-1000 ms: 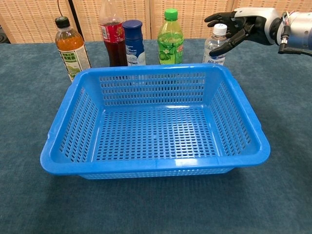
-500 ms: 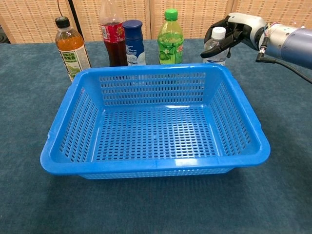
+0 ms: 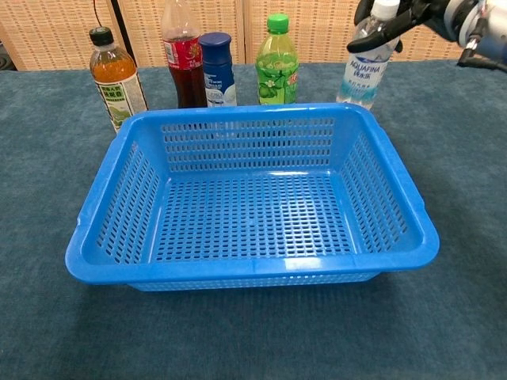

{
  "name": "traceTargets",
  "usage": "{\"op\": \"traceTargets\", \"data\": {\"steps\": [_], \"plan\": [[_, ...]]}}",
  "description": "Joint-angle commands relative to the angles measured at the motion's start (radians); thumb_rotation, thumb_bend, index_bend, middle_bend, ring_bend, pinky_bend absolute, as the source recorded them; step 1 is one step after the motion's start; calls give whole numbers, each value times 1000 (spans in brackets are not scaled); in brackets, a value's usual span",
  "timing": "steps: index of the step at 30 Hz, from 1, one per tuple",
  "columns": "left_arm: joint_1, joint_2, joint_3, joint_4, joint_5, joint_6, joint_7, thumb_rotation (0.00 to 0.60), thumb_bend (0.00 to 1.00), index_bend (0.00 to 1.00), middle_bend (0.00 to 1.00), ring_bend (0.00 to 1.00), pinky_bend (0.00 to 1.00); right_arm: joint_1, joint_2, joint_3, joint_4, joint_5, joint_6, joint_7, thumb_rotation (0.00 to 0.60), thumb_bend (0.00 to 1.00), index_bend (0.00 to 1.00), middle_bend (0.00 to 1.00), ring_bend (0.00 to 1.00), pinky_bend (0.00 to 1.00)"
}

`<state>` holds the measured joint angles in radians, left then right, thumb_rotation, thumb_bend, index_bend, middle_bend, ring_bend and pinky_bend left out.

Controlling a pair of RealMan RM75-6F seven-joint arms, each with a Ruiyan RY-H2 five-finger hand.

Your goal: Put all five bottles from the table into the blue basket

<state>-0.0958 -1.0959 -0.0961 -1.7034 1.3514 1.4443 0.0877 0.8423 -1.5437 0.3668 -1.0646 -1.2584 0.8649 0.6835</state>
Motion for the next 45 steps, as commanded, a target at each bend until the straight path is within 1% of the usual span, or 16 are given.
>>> {"op": "traceTargets", "data": {"steps": [1,8,11,13,15,22,28,30,31,32,33,35,37,38,40,45], "plan": [[1,2,3,-2,7,3,-4,600,118,0,0,0,0,-79,181,10,-247,-21,82,-83,600,126,615,689,565,724],[3,6,10,-4,23,6,-14,600,118,0,0,0,0,-163,377,32,-608,-7,116,-85,600,128,617,690,567,725],[4,8,13,-3,28,7,-19,600,118,0,0,0,0,-180,428,21,-729,-24,110,-89,600,130,617,691,567,725],[7,10,13,0,33,12,-30,600,118,0,0,0,0,-178,416,0,-802,-63,120,-126,600,134,617,695,570,725],[6,11,15,4,36,11,-36,600,118,0,0,0,0,-162,364,-22,-815,-58,121,-186,600,137,618,699,573,725],[10,14,14,13,35,15,-52,600,118,0,0,0,0,-108,215,-50,-779,14,104,-300,600,138,618,699,574,724],[14,21,13,21,30,15,-80,600,118,0,0,0,0,-69,122,-59,-648,45,66,-314,600,137,600,685,554,693],[17,24,12,22,29,17,-93,600,118,0,0,0,0,-71,110,-69,-603,24,68,-303,600,129,521,625,500,661],[18,25,11,24,30,19,-99,600,118,0,0,0,0,-75,114,-84,-581,7,64,-305,600,107,437,547,438,619],[18,25,10,25,31,19,-102,600,118,0,0,0,0,-78,126,-98,-570,-6,57,-316,600,68,335,434,343,552],[18,25,11,26,31,18,-103,600,118,0,0,0,0,-79,139,-107,-568,-12,49,-324,600,42,266,347,264,494],[16,26,11,28,29,14,-104,600,118,0,0,0,0,-83,171,-119,-580,-15,32,-337,600,0,88,102,55,295],[16,25,10,29,27,13,-103,600,119,0,0,0,0,-89,205,-125,-604,-12,20,-343,600,0,14,11,0,168],[15,25,9,28,27,13,-103,600,119,0,0,0,0,-95,225,-124,-622,-7,19,-340,600,0,1,0,0,118],[15,25,9,27,29,14,-101,600,119,0,0,0,0,-110,258,-118,-655,-2,31,-332,600,0,0,0,0,74],[16,22,12,27,33,15,-97,600,118,0,0,0,0,-142,302,-82,-690,1,98,-311,600,0,0,0,0,60]]}}
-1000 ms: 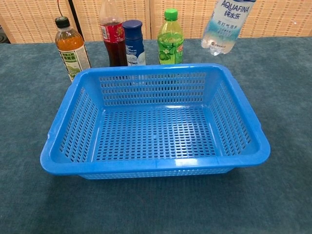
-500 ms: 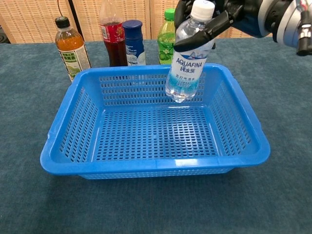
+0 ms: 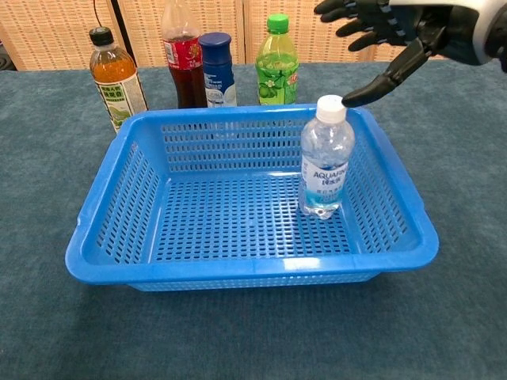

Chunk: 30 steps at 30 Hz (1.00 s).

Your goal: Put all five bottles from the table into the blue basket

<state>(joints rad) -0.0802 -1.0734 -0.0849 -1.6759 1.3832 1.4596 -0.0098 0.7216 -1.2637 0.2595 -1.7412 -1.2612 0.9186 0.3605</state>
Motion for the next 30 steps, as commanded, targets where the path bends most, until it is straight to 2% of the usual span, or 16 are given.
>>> {"op": "traceTargets", "data": {"steps": [1,6,10,16,21,25,30], "plan": [[0,-1,1,-1,2,1,2,600,118,0,0,0,0,-24,27,39,-11,10,56,17,600,0,0,0,0,60],[2,-2,2,0,5,5,2,600,118,0,0,0,0,-8,47,88,26,59,30,68,600,0,0,0,0,45],[3,-3,4,0,8,6,5,600,118,0,0,0,0,33,28,121,142,131,-50,117,600,0,0,0,0,25],[3,-6,7,-3,14,9,17,600,118,0,0,0,0,68,-7,140,236,191,-183,237,600,0,0,0,0,17],[-2,-14,0,0,-3,0,31,600,119,0,0,0,0,102,-79,128,342,175,-245,276,600,0,0,0,0,0],[-19,-20,-13,4,-44,-37,46,600,118,0,0,0,0,157,-206,125,470,156,-291,310,600,0,0,0,0,0],[-30,-24,-22,8,-73,-58,61,600,118,0,0,0,0,193,-285,130,548,130,-311,338,600,0,0,0,0,0]]}}
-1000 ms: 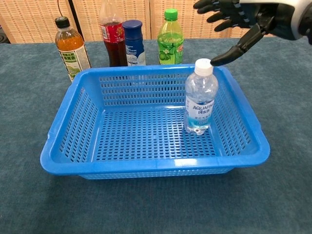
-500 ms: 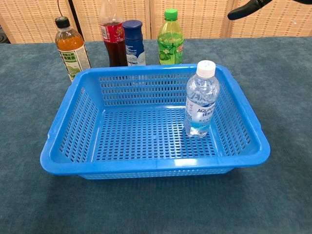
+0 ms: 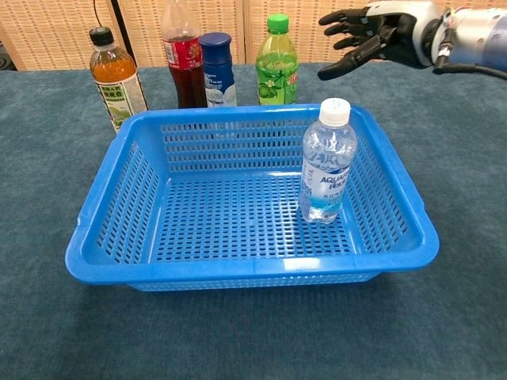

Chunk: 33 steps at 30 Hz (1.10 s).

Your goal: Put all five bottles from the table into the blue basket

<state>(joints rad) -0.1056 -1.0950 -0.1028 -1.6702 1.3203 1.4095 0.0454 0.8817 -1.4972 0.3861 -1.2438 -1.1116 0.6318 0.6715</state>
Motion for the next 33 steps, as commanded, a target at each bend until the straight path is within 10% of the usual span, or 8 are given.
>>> {"op": "traceTargets", "data": {"steps": [1,21,25,33], "plan": [[-6,-3,-6,3,-14,-11,7,600,118,0,0,0,0,37,-60,4,60,-22,-27,30,600,0,0,0,0,0],[-34,-25,-27,15,-93,-55,55,600,118,0,0,0,0,181,-328,90,373,26,-28,42,600,0,14,2,0,41],[-36,-26,-30,16,-103,-59,55,600,118,0,0,0,0,203,-374,108,436,56,-3,-2,600,0,136,158,63,196],[-35,-22,-33,18,-108,-58,44,600,118,0,0,0,0,230,-456,167,521,143,68,-88,600,0,569,653,614,761]]}}
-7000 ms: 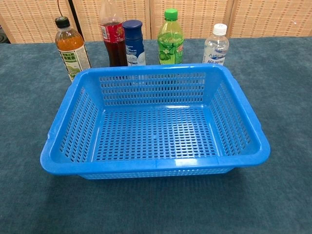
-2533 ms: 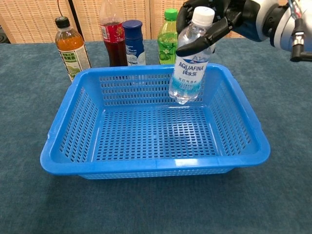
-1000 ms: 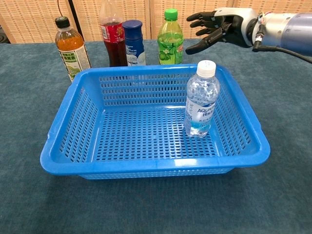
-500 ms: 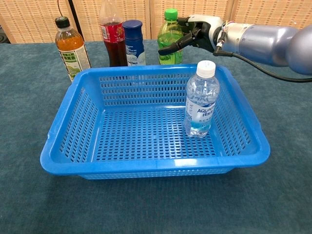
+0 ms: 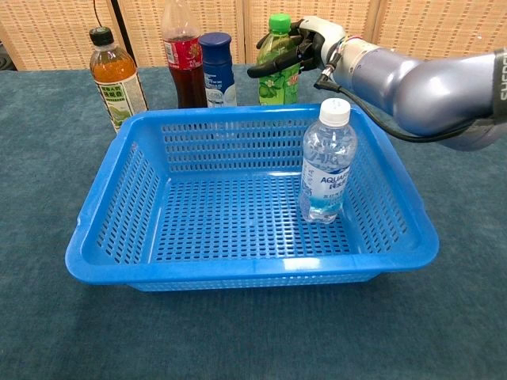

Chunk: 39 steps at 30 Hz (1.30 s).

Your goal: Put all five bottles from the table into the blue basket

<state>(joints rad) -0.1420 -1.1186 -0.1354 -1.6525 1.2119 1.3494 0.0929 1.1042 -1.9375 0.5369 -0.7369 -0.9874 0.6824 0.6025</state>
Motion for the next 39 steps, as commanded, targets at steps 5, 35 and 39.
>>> {"op": "traceTargets", "data": {"steps": [5,35,39], "plan": [[6,6,3,-1,8,7,-16,600,118,0,0,0,0,-10,-17,23,-4,11,97,-56,600,28,651,758,753,888],[30,27,35,-1,109,52,-95,600,118,0,0,0,0,-351,529,-11,-1036,-29,383,-344,600,72,650,760,757,893],[30,29,33,4,103,47,-102,600,118,0,0,0,0,-358,524,-41,-1031,-39,379,-351,600,73,650,760,757,894]]}}
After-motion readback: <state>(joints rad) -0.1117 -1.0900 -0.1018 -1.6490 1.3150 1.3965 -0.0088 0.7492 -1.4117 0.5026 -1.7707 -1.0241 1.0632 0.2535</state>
